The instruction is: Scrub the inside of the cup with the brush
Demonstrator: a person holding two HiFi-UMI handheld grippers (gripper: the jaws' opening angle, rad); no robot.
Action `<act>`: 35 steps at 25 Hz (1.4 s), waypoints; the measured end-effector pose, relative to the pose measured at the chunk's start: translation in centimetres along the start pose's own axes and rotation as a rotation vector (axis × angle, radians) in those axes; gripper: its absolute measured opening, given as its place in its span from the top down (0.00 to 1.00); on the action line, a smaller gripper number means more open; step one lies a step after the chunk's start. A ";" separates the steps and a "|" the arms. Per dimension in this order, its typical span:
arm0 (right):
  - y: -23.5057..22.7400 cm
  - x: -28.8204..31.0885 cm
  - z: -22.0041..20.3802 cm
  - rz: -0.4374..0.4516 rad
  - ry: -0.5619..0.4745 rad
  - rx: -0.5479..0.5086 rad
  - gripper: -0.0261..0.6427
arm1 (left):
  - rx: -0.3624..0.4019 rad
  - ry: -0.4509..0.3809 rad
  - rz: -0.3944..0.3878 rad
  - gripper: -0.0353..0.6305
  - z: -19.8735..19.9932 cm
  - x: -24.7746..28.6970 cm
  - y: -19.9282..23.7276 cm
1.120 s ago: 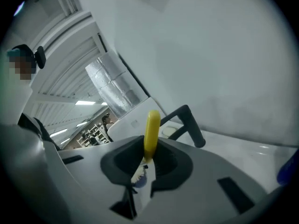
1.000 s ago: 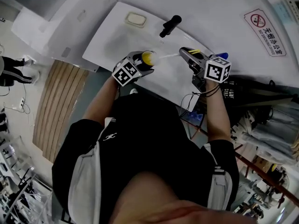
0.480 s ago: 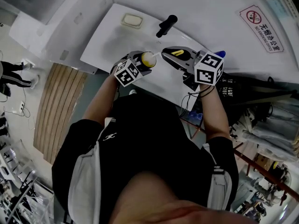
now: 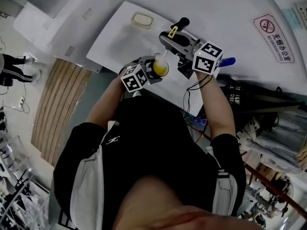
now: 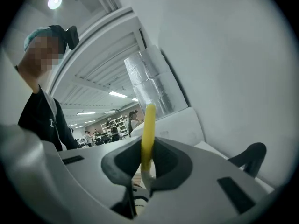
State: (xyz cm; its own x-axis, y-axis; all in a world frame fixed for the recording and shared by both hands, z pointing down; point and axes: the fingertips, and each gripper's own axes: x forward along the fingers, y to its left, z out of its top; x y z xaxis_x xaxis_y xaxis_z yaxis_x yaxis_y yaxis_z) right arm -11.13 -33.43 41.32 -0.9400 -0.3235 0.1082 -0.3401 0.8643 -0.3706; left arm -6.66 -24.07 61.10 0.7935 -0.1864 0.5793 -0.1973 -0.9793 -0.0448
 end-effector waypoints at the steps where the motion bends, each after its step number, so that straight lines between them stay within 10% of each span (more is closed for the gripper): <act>1: -0.6 0.0 0.1 -0.014 -0.013 0.013 0.89 | 0.001 -0.001 -0.002 0.35 0.0 -0.1 -0.1; 19: -7.2 -11.4 -5.5 -0.293 0.130 0.250 0.89 | -0.221 -0.150 -0.015 0.35 0.4 -1.0 1.4; 35: 4.4 -7.1 -3.3 0.036 0.205 -0.020 0.93 | -0.193 -0.003 -0.007 0.35 -1.2 0.6 2.2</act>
State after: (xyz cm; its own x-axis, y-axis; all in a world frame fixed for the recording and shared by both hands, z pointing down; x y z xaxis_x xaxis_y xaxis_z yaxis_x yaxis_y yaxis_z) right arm -6.05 -26.09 41.95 -0.9365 -0.2090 0.2814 -0.3049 0.8818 -0.3598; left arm -7.33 -26.28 62.29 0.7968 -0.1802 0.5767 -0.2984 -0.9473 0.1164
